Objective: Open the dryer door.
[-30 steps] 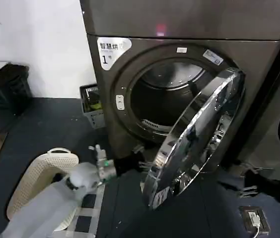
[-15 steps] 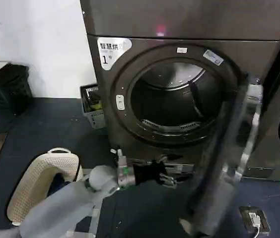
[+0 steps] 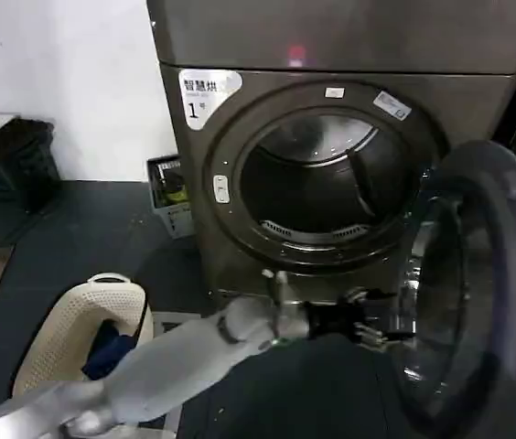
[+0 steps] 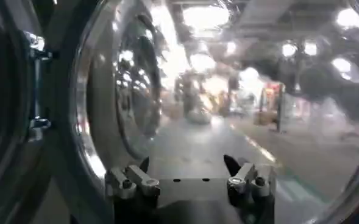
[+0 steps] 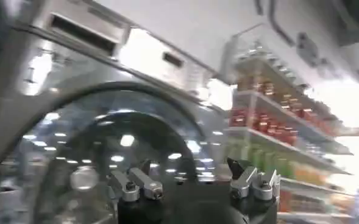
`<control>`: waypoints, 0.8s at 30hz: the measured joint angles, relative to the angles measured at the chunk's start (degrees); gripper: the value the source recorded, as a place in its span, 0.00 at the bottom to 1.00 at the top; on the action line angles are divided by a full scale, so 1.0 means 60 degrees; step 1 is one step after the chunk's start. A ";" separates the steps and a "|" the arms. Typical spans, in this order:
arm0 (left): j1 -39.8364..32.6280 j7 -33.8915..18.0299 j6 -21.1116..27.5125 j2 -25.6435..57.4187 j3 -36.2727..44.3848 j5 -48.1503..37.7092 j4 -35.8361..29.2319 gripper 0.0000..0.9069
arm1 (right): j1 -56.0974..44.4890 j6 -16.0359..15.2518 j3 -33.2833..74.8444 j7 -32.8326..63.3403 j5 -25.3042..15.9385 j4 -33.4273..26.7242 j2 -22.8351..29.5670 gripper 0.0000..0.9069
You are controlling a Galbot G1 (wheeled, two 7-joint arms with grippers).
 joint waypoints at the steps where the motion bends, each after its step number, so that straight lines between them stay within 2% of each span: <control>1: -0.0076 -0.0074 0.0020 -0.0206 0.0113 -0.0015 0.0126 1.00 | -0.0012 -0.0099 0.0165 0.0201 -0.0062 -0.0062 -0.0042 1.00; 11: -0.0633 -0.0780 0.0001 -0.2134 0.0861 0.0198 0.1424 1.00 | -0.0394 -0.0437 0.1875 0.0519 -0.0369 -0.0882 -0.0518 1.00; 18: -0.0725 -0.1108 -0.0167 -0.3426 0.0816 0.0573 0.2369 1.00 | -0.0763 -0.0223 0.2758 0.0151 -0.0498 -0.1031 -0.0733 1.00; 24: -0.0669 -0.1772 -0.0528 -0.3504 0.0821 0.0889 0.2934 1.00 | -0.0772 -0.0177 0.2849 -0.0004 -0.0504 -0.1049 -0.0729 1.00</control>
